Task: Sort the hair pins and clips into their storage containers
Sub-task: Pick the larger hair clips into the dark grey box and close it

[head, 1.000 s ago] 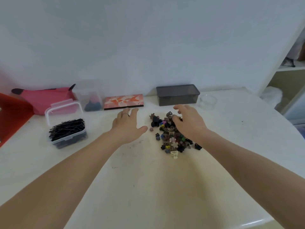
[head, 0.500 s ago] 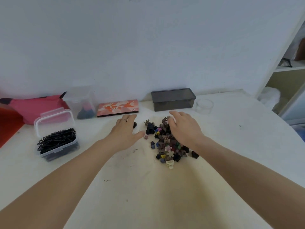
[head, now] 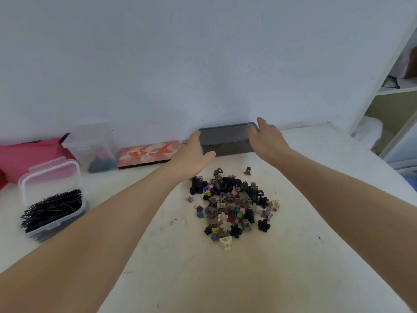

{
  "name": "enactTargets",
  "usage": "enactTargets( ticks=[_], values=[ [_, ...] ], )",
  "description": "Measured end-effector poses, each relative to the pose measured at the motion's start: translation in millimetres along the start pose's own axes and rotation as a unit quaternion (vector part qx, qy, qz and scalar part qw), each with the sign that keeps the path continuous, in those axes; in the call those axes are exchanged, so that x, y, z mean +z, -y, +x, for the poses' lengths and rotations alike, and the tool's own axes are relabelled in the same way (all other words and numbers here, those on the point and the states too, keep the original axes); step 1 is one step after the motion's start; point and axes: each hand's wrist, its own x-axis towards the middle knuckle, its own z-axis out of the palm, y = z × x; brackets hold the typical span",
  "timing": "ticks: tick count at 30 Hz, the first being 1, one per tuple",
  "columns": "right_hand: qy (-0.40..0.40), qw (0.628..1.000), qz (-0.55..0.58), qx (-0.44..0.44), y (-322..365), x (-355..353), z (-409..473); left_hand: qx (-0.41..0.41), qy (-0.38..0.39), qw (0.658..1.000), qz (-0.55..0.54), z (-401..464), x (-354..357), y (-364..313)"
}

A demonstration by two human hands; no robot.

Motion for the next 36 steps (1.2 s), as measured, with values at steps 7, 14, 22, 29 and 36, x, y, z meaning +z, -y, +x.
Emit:
enactTargets(
  ticks=[7,14,22,29,36],
  values=[
    [-0.030,0.994,0.096,0.051,1.4,22.8,24.9,-0.017,-0.024,0.999,-0.027,44.3,7.4,-2.3],
    [-0.075,0.990,0.097,0.072,3.3,32.7,33.4,0.008,-0.026,1.000,-0.012,56.7,11.7,-0.6],
    [-0.048,0.976,0.165,0.131,1.0,29.8,31.4,0.005,-0.049,0.994,0.094,48.1,4.5,2.1],
    [-0.041,0.960,0.250,0.123,4.9,30.6,25.0,0.084,-0.067,0.934,0.341,37.4,-0.6,8.9],
    [-0.082,0.963,0.241,0.090,23.5,26.3,1.4,0.119,-0.115,0.866,0.472,10.2,-28.1,5.7]
  ],
)
